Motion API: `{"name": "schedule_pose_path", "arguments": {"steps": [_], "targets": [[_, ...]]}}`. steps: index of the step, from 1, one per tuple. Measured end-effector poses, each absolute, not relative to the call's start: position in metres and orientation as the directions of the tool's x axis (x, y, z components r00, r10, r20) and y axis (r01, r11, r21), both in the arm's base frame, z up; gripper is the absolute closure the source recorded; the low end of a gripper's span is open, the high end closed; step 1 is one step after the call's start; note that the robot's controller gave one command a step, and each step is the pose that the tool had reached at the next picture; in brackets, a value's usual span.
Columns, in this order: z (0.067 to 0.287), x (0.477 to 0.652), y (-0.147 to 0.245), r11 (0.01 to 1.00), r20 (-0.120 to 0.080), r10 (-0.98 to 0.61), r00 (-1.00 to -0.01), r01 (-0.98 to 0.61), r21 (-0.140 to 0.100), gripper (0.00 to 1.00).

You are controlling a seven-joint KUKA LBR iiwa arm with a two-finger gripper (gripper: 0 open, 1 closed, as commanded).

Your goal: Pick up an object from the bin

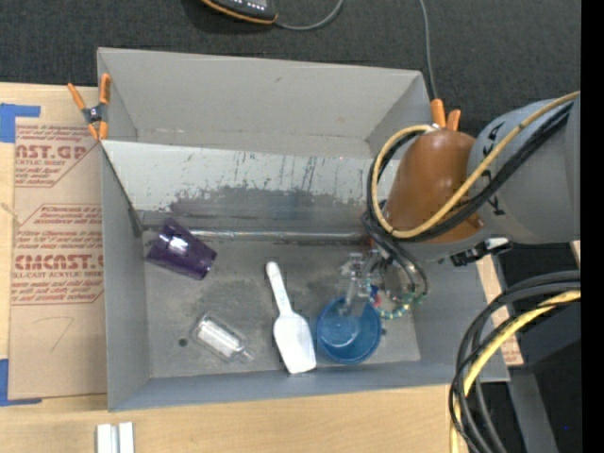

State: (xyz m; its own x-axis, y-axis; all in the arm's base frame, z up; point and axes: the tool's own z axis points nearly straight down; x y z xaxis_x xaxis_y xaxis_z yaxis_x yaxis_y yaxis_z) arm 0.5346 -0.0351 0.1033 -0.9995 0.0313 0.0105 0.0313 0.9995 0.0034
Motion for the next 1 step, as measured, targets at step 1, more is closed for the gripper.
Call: {"name": "schedule_pose_path", "arguments": {"steps": [1], "targets": [[0.1244, 0.5347, -0.0350, 0.999, 0.009, 0.031, -0.999, 0.032, 0.004, 1.00]]}}
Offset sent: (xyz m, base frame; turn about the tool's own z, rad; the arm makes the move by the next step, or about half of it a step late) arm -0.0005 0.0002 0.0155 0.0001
